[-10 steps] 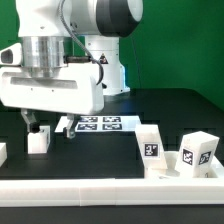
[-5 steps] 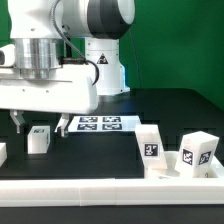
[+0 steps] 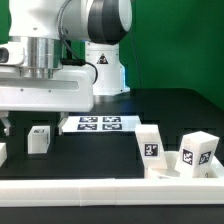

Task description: Assemble stool

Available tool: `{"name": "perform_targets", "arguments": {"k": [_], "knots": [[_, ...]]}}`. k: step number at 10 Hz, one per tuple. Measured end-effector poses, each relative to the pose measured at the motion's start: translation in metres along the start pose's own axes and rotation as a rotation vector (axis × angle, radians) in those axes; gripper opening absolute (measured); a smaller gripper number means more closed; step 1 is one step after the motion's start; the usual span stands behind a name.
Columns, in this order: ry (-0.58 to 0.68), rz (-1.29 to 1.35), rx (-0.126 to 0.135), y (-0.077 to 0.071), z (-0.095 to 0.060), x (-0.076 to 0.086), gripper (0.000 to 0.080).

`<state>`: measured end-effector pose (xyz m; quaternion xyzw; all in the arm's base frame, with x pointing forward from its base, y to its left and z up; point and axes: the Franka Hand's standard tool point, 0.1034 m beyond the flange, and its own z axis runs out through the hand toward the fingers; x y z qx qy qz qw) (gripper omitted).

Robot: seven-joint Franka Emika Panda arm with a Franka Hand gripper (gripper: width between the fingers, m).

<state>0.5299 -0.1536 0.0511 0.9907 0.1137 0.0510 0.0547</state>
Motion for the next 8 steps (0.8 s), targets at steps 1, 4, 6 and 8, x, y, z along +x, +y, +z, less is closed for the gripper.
{"name": "perform_targets", "arguments": {"k": [1, 4, 6, 8], "knots": [[-0.001, -0.038, -0.001, 0.000, 0.000, 0.000, 0.0648], [-0.014, 0.014, 0.008, -0.003, 0.003, -0.007, 0.0648], [-0.044, 0.037, 0.023, -0.008, 0.009, -0.022, 0.0648], [-0.049, 0.040, 0.030, -0.009, 0.009, -0.020, 0.0648]]}}
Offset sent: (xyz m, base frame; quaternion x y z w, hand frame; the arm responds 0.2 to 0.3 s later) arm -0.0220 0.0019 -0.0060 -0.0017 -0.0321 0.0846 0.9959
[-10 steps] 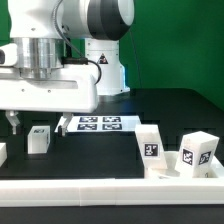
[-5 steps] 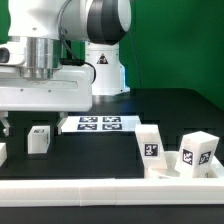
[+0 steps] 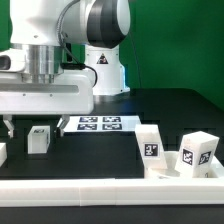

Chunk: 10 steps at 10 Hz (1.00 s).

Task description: Assemble stool

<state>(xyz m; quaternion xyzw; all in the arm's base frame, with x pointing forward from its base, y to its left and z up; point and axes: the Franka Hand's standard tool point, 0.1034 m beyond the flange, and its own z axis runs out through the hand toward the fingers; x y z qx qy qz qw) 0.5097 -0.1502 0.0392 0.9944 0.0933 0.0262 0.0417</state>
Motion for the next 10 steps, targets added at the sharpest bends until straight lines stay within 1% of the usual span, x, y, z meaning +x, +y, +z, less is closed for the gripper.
{"name": "perform_targets", "arguments": {"k": [1, 2, 3, 4, 5, 6, 7, 8, 9, 10], "knots": [[-0.003, 0.003, 0.002, 0.000, 0.000, -0.001, 0.0648], [-0.061, 0.025, 0.037, -0.010, 0.002, -0.003, 0.0648], [-0.126, 0.041, 0.066, -0.015, 0.002, -0.002, 0.0648], [-0.163, 0.078, 0.084, -0.016, 0.002, -0.001, 0.0648], [-0.238, 0.131, 0.105, -0.021, 0.005, -0.007, 0.0648], [-0.305, 0.142, 0.115, -0.018, 0.005, -0.009, 0.0648], [-0.340, 0.139, 0.114, -0.012, 0.002, -0.008, 0.0648], [-0.432, 0.132, 0.133, -0.009, -0.004, -0.014, 0.0648], [-0.494, 0.131, 0.142, -0.006, -0.007, -0.015, 0.0648], [-0.535, 0.125, 0.154, -0.009, -0.004, -0.015, 0.0648]]}}
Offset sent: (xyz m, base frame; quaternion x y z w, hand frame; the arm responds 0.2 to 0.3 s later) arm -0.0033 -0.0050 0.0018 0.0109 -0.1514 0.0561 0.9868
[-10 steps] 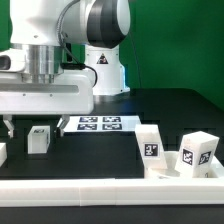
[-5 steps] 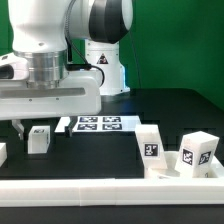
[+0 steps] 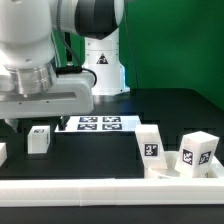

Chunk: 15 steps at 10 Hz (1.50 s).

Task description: Assemble stool

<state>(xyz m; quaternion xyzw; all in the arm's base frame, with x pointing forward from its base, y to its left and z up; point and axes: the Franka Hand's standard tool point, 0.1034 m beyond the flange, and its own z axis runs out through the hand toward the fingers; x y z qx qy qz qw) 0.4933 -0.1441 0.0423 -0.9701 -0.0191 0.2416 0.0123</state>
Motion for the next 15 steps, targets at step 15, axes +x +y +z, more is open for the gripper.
{"name": "perform_targets", "arguments": {"k": [15], "knots": [[-0.497, -0.002, -0.050, 0.002, 0.021, -0.013, 0.0648]]}}
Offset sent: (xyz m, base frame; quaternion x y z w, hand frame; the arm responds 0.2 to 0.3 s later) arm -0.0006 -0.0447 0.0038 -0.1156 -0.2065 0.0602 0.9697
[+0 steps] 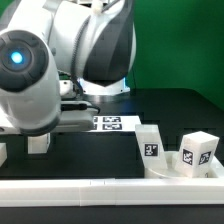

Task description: Assemble stool

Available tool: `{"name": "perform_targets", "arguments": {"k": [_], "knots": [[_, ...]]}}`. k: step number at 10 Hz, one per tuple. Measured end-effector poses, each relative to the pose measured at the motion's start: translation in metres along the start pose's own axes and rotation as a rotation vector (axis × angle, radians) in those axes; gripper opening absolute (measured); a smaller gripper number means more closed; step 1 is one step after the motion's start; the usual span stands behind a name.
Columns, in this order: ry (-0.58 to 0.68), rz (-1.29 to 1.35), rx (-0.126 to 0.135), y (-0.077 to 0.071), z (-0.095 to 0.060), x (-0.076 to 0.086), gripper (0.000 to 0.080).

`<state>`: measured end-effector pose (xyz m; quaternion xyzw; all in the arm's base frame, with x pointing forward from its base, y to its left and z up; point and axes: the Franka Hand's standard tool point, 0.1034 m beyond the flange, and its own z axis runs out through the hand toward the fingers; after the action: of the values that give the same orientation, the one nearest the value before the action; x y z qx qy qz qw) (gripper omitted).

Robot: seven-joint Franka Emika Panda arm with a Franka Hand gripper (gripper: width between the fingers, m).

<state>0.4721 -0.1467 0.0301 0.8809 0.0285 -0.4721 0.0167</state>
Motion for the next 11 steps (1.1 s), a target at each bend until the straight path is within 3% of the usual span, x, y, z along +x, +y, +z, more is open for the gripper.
{"name": "perform_targets", "arguments": {"k": [1, 2, 9, 10, 11], "knots": [[-0.079, 0.005, 0.016, 0.001, 0.004, -0.002, 0.0648], [-0.089, 0.003, 0.013, 0.005, 0.004, 0.007, 0.0648], [-0.014, 0.007, -0.012, 0.010, 0.004, 0.021, 0.0648], [-0.015, 0.008, -0.010, 0.011, 0.005, 0.021, 0.0562], [-0.016, 0.008, -0.010, 0.011, 0.006, 0.021, 0.0426]]}}
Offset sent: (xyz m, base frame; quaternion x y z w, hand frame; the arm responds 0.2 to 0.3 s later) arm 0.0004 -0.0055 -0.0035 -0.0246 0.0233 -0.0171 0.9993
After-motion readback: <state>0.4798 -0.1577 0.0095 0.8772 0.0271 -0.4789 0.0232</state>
